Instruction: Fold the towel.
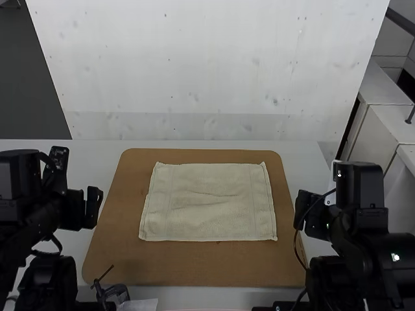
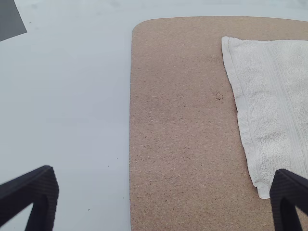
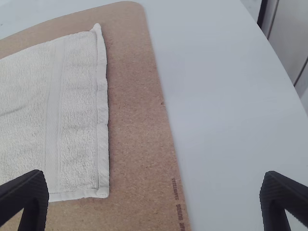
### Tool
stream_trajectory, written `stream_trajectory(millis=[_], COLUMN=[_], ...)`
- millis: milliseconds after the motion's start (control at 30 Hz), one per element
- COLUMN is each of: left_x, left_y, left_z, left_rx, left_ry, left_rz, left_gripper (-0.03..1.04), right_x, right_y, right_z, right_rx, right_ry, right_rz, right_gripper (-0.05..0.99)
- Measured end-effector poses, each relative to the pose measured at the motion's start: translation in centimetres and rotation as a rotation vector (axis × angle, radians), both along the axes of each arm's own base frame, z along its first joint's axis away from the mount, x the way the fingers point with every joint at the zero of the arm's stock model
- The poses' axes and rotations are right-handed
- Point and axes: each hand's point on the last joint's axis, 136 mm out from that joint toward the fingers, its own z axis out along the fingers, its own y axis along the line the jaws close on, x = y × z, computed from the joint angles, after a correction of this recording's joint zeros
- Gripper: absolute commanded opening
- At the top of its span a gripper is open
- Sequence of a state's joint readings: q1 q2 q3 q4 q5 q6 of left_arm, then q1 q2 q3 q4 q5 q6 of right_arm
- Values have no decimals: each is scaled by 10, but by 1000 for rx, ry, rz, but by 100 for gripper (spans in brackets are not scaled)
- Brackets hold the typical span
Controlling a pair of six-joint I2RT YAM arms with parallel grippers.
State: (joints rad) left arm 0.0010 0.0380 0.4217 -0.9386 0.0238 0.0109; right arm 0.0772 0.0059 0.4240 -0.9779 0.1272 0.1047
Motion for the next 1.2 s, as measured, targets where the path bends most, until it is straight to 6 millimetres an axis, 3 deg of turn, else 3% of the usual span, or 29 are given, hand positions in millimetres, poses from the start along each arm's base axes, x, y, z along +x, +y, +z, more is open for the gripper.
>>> stream_trajectory(millis=[233, 767, 933, 1200], left_x=[0, 3, 7, 32], left_y=[-1, -1, -1, -5], left_z=[0, 4, 6, -4], left_rx=[-12, -19, -19, -31], left_ry=[1, -20, 10, 212], left_rz=[-3, 4, 2, -3], left_gripper=[97, 98, 98, 97], right_x=[1, 1, 17, 49], right_y=[12, 15, 19, 26], right_z=[1, 1, 5, -20], right_rx=[11, 14, 13, 1], right_ry=[-2, -4, 7, 200], right_rz=[80, 96, 111, 128], right_gripper=[96, 96, 96, 95])
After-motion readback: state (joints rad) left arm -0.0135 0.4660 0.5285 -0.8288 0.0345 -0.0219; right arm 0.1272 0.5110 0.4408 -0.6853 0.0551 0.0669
